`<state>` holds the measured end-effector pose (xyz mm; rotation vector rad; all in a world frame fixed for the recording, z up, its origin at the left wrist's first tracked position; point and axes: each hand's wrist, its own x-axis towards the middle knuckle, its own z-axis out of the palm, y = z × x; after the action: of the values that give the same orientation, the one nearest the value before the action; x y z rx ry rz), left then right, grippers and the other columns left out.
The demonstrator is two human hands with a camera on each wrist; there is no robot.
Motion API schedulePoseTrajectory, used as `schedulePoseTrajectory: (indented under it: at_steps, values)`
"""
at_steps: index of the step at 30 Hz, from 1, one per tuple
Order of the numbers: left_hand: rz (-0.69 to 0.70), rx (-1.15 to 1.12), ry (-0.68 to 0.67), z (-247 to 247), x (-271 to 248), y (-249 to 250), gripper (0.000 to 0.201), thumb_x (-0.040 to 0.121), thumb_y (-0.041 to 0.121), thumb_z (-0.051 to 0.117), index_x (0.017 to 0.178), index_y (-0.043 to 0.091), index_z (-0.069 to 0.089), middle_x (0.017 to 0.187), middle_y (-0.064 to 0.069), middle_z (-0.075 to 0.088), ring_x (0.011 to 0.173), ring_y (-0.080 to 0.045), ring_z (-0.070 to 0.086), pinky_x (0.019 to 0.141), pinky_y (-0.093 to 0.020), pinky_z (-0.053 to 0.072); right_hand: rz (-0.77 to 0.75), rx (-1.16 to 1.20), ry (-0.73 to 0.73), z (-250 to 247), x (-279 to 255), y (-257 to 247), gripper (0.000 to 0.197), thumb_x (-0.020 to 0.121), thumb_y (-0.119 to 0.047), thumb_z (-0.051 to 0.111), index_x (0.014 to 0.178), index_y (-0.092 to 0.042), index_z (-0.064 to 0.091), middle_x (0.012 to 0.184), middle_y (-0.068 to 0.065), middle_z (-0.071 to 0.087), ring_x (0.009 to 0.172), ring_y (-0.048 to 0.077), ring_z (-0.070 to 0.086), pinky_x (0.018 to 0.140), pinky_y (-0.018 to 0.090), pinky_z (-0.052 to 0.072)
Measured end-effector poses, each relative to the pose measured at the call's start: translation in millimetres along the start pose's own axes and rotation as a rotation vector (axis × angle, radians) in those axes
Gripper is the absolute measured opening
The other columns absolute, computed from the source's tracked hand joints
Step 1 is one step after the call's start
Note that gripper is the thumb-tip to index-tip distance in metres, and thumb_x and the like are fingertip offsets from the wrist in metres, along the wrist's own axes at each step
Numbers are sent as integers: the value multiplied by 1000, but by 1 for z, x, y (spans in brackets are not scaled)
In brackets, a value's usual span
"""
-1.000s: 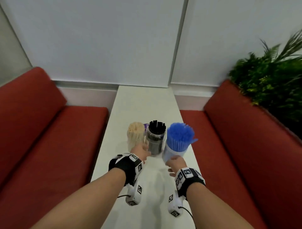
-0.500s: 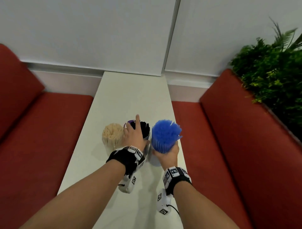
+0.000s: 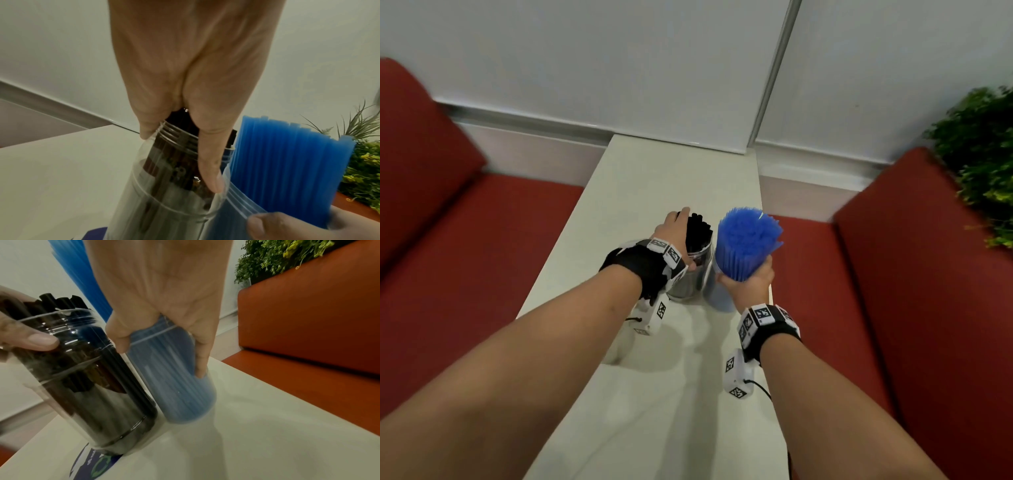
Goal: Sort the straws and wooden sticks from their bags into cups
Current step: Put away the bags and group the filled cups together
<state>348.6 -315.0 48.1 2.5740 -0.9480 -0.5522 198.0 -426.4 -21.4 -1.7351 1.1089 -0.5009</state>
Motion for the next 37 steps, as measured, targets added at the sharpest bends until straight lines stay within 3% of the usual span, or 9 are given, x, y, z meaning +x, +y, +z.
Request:
schedulePoseTrajectory:
  at_steps: [6, 12, 15, 19, 24, 27, 29, 32, 37]
  values:
    - [36, 10, -8, -7, 16, -4, 132, 62, 23, 91, 156, 16, -2, 154, -17, 20, 133, -41, 42, 105, -48, 41, 29, -25, -17, 9, 17, -3, 124, 71, -24, 94, 162, -20, 11, 151, 14, 30, 139, 36, 42, 111, 48, 43]
    - [-43, 69, 54, -38, -15, -12, 141, 64, 50, 86, 150, 33, -25, 162, -13, -16, 149, -41, -6, 115, -64, 6, 208, 51, -75, 0, -10, -15, 154, 65, -24, 99, 160, -28, -22, 168, 22, 3, 157, 37, 10, 121, 60, 25]
    - [-68, 4, 44, -61, -47, -48, 99, 82, 66, 61, 156, 24, 12, 162, -10, 15, 148, -33, 16, 117, -57, 17, 380, -6, -91, 7, -48, -12, 150, 70, -13, 95, 160, -27, -24, 168, 25, 4, 155, 41, 17, 120, 60, 25]
    - [-112, -106, 296, -68, -98, -121, 31, 101, 23, 47, 126, 12, 62, 122, -16, 65, 112, -31, 59, 93, -36, 47, 441, -195, -324, 27, -108, -3, 137, 77, -8, 88, 162, -19, -18, 166, 23, 21, 150, 39, 33, 117, 50, 36]
    - [-300, 68, -178, -51, -145, -186, 63, 89, 1, 60, 147, 14, 38, 139, -15, 53, 122, -29, 56, 97, -31, 46, 153, -103, -577, 67, -166, -10, 132, 71, 4, 88, 165, -20, -1, 166, 14, 25, 151, 28, 29, 119, 45, 36]
    - [-208, -89, -393, -33, -167, -188, 115, 72, 20, 86, 157, 20, 8, 156, -9, 33, 122, -33, 56, 96, -35, 49, 17, -22, -589, 97, -179, -20, 118, 67, 8, 88, 158, -23, 20, 139, -1, 45, 131, 18, 44, 98, 14, 44]
    - [-159, -256, -316, -21, -172, -179, 123, 67, 28, 89, 157, 26, 6, 156, -6, 33, 121, -30, 57, 97, -38, 51, -14, -17, -553, 113, -181, -27, 101, 68, 4, 88, 148, -28, 35, 124, -10, 56, 118, 17, 55, 84, 7, 46]
    - [-55, -375, -172, -10, -160, -167, 107, 69, 18, 87, 154, 24, 22, 145, -6, 49, 123, -26, 55, 101, -39, 48, -14, -69, -461, 129, -178, -35, 87, 73, -9, 89, 146, -21, 44, 126, 2, 65, 118, 26, 64, 93, 30, 52]
    - [-24, -336, -124, -18, -117, -165, 91, 75, 16, 82, 150, 16, 30, 140, -10, 54, 124, -29, 54, 103, -39, 45, 19, -21, -370, 143, -148, -48, 80, 77, -7, 88, 146, -15, 48, 128, 5, 65, 119, 25, 62, 86, 17, 49]
